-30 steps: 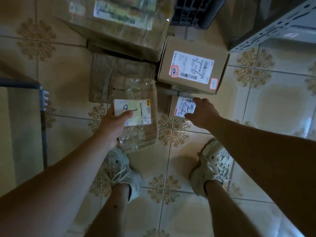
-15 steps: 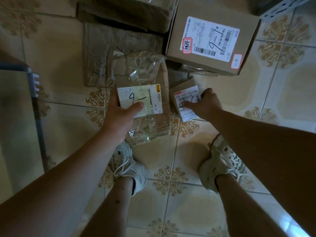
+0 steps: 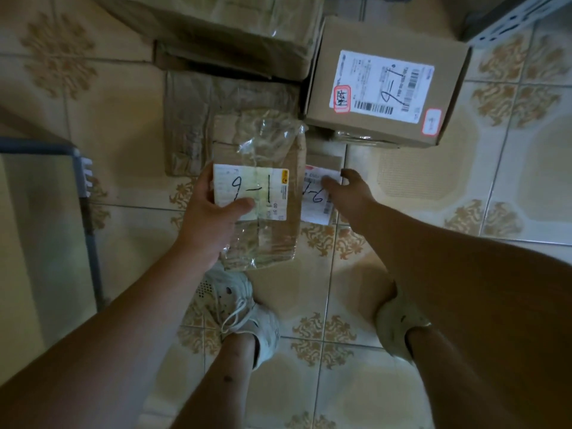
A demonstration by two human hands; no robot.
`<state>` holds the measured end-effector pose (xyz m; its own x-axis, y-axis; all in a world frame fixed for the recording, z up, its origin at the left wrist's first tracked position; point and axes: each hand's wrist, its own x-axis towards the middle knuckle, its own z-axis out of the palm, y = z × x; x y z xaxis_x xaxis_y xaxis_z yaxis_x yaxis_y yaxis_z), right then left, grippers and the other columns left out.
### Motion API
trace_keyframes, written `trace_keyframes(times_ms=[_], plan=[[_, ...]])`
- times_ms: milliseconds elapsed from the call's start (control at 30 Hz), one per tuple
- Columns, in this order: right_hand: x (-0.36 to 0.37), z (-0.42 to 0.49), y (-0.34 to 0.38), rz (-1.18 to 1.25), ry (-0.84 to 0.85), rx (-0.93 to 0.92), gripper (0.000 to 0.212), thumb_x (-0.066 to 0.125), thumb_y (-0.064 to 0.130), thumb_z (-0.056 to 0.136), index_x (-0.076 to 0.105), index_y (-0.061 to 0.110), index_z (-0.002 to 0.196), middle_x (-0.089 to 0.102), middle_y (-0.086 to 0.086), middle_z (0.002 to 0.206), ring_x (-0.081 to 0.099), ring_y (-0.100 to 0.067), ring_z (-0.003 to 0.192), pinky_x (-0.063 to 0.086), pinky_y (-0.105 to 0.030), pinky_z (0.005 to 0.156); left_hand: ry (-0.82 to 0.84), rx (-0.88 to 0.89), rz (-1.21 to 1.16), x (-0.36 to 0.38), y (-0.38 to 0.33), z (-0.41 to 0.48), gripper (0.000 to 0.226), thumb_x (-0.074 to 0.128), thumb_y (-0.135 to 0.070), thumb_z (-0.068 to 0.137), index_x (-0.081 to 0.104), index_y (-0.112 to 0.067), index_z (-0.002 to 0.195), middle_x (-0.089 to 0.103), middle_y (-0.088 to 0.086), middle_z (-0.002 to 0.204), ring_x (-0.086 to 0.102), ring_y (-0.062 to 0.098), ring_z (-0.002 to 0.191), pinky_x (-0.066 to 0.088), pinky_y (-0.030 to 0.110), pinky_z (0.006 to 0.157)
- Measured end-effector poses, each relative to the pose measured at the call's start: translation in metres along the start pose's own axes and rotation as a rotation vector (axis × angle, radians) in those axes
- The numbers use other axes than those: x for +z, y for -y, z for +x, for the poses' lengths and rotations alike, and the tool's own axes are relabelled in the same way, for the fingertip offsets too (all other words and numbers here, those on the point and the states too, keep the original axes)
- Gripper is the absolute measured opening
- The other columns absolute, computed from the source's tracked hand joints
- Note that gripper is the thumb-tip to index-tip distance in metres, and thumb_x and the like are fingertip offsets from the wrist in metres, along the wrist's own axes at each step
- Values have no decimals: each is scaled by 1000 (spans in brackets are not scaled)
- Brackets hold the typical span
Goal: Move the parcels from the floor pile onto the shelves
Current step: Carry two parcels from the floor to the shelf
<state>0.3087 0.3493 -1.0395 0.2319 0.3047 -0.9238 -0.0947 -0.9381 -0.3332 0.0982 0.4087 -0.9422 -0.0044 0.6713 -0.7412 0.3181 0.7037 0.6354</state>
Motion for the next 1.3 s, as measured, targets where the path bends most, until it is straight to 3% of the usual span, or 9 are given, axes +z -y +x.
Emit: trace_keyframes(times_ms=[133, 267, 533, 633, 733, 833, 967, 1133, 1300], plan=[[13, 2, -5, 255, 35, 10, 72, 71, 29, 87, 32, 38, 146, 66, -6, 116, 68, -27, 98, 57, -46, 86, 16, -40, -7, -2, 4, 4, 47, 66, 12, 81, 57, -29, 103, 72, -8, 93, 71, 13, 89, 58, 33, 75], [15, 0, -3, 253, 77, -29, 76, 74, 17, 86, 32, 35, 148, 68, -1, 114, 72, -18, 86, 58, -35, 66, 9, -70, -4, -3, 3, 5, 41, 65, 10, 82, 59, -23, 104, 72, -3, 99, 71, 14, 91, 58, 31, 77], [-8, -42, 10, 146, -8, -71, 82, 68, 33, 91, 17, 37, 155, 58, 2, 120, 64, -22, 103, 54, -38, 92, 15, -77, 55, -9, -17, -4, 45, 69, 2, 83, 58, -18, 121, 71, 2, 110, 69, 20, 100, 54, 46, 90], [-28, -88, 18, 106, -67, -117, 62, 60, 30, 96, 28, 39, 149, 64, 9, 103, 68, -18, 92, 58, -41, 84, 10, -81, 68, -8, -41, -28, 50, 69, 1, 83, 55, -16, 129, 69, 2, 114, 68, 19, 102, 53, 47, 94], [-50, -145, 39, 86, -99, -197, 57, 55, 26, 100, 29, 38, 149, 59, 17, 95, 62, -9, 83, 49, -20, 62, 30, -75, 68, -11, -75, -69, 54, 67, 1, 85, 50, -16, 133, 67, 4, 117, 66, 21, 105, 51, 49, 96], [-74, -210, 69, 91, -112, -298, 53, 54, 23, 100, 34, 37, 147, 60, 14, 104, 61, -13, 93, 44, -19, 66, 42, -33, 55, -20, -117, -124, 66, 65, 2, 87, 38, -19, 144, 65, 2, 120, 64, 22, 108, 49, 50, 98], [-109, -310, 104, 92, -70, -408, 50, 54, 23, 100, 37, 42, 143, 64, 18, 106, 63, -6, 96, 50, -20, 72, 94, 50, 55, -36, -183, -214, 70, 59, 0, 92, 28, -26, 149, 63, -1, 124, 63, 14, 108, 49, 41, 98], [-150, -455, 139, 138, -51, -513, 49, 57, 27, 98, 40, 47, 139, 67, 17, 108, 67, -11, 97, 56, -46, 90, 104, 203, 21, -59, -265, -338, 79, 56, -5, 95, 13, -36, 153, 58, -12, 122, 55, -8, 95, 45, 11, 72], [-171, -587, 142, 136, -202, -663, 73, 65, 61, 72, 37, 54, 139, 67, 15, 119, 66, -17, 109, 51, -52, 98, 159, 431, 90, -87, -323, -434, 80, 60, -9, 93, 15, -44, 149, 59, -19, 114, 55, -10, 92, 43, 6, 69]])
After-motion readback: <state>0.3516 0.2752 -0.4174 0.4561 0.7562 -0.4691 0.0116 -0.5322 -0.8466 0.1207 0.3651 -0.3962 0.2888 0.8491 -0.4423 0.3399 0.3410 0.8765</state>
